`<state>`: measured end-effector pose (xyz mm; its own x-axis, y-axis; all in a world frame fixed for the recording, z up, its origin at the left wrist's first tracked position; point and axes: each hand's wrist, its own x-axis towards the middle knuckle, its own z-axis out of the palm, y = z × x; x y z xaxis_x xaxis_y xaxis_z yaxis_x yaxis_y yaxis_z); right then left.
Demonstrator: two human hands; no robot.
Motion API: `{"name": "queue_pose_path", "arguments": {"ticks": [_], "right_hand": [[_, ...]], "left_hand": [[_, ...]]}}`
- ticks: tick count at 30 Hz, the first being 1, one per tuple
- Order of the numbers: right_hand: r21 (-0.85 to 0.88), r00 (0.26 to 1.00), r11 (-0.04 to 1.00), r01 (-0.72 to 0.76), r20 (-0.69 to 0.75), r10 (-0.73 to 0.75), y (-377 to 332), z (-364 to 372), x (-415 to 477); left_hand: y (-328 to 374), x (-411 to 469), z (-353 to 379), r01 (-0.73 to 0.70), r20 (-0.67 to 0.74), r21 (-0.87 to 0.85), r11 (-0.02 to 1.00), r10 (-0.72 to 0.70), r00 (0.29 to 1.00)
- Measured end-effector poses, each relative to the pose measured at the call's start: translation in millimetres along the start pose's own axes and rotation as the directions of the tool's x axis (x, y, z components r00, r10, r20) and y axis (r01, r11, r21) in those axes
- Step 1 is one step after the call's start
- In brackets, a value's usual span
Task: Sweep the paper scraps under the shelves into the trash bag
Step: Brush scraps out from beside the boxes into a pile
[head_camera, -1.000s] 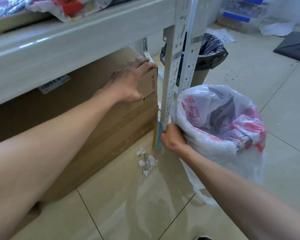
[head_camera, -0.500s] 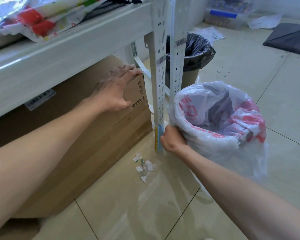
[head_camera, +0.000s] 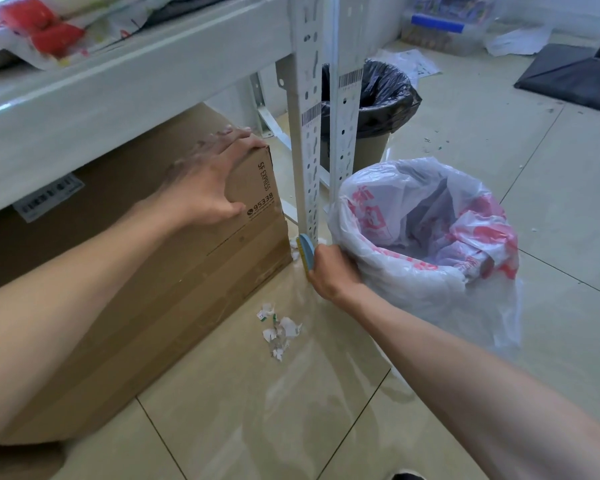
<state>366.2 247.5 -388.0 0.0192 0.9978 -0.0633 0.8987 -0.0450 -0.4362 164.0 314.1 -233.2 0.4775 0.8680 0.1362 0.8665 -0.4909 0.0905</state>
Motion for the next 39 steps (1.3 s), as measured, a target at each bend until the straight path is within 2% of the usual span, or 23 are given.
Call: {"name": "queue_pose_path", "arguments": {"ticks": [6,12,22,29,34,39], "right_hand": [[0.054,0.993,0.997,0.058,-0.108,-0.051,5.5,7.6,1.9],[0.030,0.971,0.994,0.105,-0.219,-0.096,4.7,25.1,9.1],[0.155,0.981,0.981,0.120,-0.169,-0.093,-4.6,52.4,36.8],[0.390,0.996,0.920,0.043,-0.084,-0.011,-13.3,59.8,54.7],[0.271,1.000,0.962,-0.028,0.018,0.024,-7.2,53.9,51.7],[0.131,0.998,0.991,-0.026,0.063,0.018,1.4,40.9,31.1]], "left_hand": [[1.5,-0.2,-3.2,0.026,0.026,-0.011,1.000,-0.026,0.999],[-2.5,-2.4,-2.3,0.035,0.027,-0.032,0.999,-0.034,0.999],[-2.5,0.6,0.2,0.035,-0.034,-0.036,0.999,-0.036,0.999],[-5.0,2.0,2.8,0.009,-0.069,-0.012,1.000,-0.010,0.998],[-5.1,2.4,5.4,-0.004,-0.087,-0.011,1.000,0.003,0.996],[-5.6,2.9,5.0,-0.005,-0.104,-0.008,1.000,0.004,0.995]]}}
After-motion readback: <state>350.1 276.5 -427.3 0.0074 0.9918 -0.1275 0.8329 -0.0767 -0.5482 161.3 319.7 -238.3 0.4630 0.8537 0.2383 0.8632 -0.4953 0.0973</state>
